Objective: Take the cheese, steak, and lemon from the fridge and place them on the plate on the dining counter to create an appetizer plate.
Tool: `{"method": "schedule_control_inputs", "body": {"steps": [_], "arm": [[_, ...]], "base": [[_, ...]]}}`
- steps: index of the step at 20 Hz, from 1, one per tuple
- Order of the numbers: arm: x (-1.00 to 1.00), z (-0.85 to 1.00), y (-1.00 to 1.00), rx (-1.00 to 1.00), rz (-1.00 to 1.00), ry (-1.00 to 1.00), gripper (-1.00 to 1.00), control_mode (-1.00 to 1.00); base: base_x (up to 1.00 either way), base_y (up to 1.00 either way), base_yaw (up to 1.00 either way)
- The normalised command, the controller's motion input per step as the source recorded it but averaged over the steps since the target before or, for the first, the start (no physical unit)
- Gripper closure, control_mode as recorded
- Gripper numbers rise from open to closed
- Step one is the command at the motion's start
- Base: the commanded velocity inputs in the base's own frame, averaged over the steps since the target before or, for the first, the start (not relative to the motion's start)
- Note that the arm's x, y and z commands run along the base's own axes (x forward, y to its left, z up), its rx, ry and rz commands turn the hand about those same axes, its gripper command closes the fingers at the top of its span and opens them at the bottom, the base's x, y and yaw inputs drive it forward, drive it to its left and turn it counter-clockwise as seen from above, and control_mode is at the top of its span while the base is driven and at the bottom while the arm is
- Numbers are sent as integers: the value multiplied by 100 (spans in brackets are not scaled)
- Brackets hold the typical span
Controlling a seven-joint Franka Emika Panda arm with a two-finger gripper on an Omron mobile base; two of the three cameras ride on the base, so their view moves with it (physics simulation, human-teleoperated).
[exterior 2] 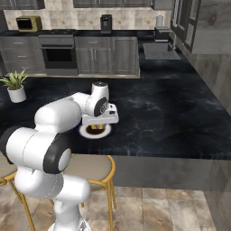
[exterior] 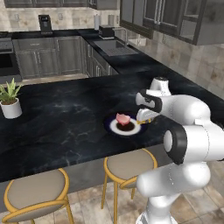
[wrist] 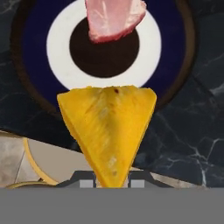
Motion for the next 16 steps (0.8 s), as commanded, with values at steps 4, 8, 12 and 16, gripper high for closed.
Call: {"method": "schedule_control_inputs", "body": {"steps": [4, 8, 12, 16], "arm": [[24, -19, 0, 0, 0, 0, 100, -100], [17, -28, 0, 0, 0, 0, 100, -100], [12, -29, 0, 0, 0, 0, 100, -100], [16, -25, 0, 0, 0, 0, 100, -100]], "base": [[0, 0, 0], [0, 0, 0], [0, 0, 0], [0, 0, 0]]}}
